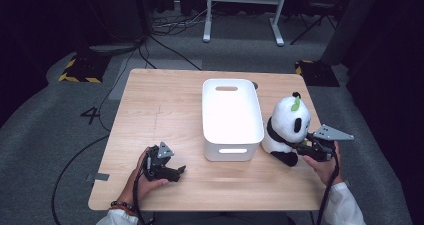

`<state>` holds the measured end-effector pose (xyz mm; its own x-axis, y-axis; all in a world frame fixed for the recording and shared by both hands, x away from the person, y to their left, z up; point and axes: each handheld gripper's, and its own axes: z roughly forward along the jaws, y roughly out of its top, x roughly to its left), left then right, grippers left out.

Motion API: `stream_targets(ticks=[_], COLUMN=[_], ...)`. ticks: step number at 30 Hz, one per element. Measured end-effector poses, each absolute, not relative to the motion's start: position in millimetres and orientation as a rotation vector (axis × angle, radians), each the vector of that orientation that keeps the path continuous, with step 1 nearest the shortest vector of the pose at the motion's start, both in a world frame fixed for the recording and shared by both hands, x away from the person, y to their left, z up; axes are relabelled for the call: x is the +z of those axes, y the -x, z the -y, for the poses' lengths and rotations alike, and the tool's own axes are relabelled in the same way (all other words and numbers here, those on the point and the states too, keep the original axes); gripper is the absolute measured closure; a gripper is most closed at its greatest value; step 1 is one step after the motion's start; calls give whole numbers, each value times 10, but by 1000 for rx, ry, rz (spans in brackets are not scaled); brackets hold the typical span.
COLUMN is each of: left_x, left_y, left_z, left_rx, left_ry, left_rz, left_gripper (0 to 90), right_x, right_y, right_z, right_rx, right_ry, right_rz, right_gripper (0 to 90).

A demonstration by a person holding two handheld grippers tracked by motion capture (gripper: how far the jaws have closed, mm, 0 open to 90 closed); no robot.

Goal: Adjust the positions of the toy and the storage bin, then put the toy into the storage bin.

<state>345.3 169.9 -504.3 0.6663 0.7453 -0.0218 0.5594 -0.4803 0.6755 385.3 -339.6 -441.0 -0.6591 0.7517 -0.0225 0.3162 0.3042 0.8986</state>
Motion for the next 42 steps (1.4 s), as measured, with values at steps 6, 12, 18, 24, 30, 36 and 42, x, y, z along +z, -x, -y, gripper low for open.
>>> stream_targets(ticks=[6, 12, 18, 24, 30, 36, 42], left_x=[-5043, -5043, -5043, -5042, -5043, -5043, -5043], left_y=[-3454, -3454, -3454, -3453, -3454, -3458, -3459], left_z=[-1700, -1700, -1700, -1700, -1700, -1699, -1696], left_rx=[361, 361, 361, 362, 361, 361, 363], left_ry=[-2216, -2216, -2217, -2217, -2215, -2217, -2215], left_rz=[-1001, -1001, -1000, -1002, -1001, -1001, -1004], left_gripper=[99, 99, 99, 99, 99, 98, 97], right_x=[-4395, -4357, -4317, -4268, -4229, -4167, -4163], right_y=[-3840, -3831, -3826, -3812, -3769, -3729, -3713], right_z=[3415, 3427, 3450, 3467, 3473, 3494, 3496], right_rx=[1321, 1328, 1350, 1380, 1385, 1409, 1436], right_ry=[-975, -970, -965, -957, -949, -945, -948], right_rz=[-2110, -2095, -2074, -2057, -2045, -2019, -2016], right_gripper=[526, 526, 526, 526, 526, 527, 527])
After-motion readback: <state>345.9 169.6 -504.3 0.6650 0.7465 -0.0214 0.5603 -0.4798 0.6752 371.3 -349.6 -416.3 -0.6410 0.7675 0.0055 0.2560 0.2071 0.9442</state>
